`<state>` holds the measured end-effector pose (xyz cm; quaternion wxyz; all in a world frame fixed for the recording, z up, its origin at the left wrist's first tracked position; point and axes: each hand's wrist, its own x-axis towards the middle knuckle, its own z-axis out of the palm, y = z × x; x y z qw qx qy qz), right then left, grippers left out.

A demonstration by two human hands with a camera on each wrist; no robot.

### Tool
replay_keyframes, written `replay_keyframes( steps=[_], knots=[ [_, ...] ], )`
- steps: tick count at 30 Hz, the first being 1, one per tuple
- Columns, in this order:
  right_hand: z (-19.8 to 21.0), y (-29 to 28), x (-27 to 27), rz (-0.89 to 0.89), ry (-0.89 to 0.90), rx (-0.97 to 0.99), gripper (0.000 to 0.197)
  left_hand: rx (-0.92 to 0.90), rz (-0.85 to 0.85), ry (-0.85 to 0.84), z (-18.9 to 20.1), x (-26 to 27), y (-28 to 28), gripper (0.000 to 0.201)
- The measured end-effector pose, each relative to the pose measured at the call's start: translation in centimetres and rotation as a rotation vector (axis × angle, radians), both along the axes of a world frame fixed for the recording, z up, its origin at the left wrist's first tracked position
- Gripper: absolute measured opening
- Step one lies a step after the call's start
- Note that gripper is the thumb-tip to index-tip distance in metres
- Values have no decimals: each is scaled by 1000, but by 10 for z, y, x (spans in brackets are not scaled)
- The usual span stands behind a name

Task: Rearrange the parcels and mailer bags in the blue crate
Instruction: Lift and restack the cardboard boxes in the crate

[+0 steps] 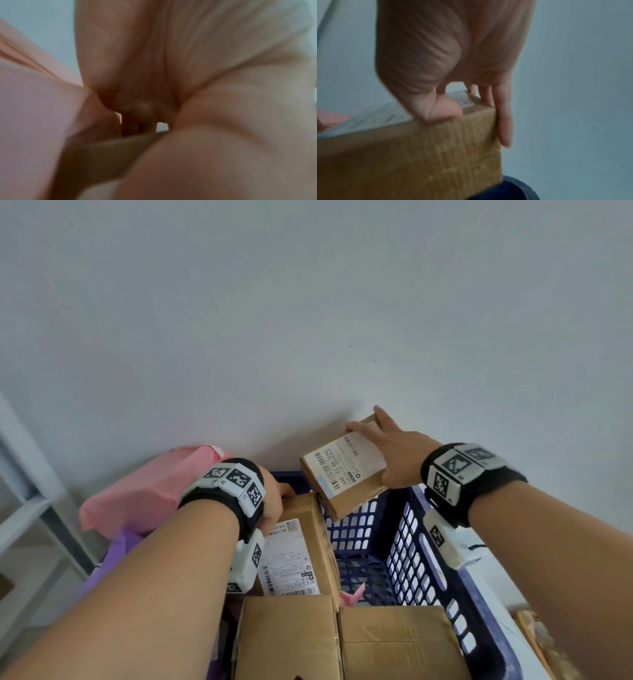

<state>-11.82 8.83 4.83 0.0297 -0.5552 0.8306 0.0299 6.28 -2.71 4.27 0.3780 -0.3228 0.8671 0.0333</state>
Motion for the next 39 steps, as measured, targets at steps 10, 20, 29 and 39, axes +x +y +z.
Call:
replay_keyframes(
  steps=[10, 20, 29, 39],
  knots=[
    [-24, -15, 16, 91, 288, 57, 133, -9, 3, 24, 2, 3, 2, 92],
    [-45, -15, 24, 63, 225, 201, 132, 91, 92, 94, -1, 9, 5, 93],
    [-94, -14, 21, 120, 209, 282, 125, 133, 115, 76, -2, 9, -5, 97],
    [-152, -43, 10, 131, 159, 375, 130, 188, 158, 88, -14, 5, -20, 100]
  ],
)
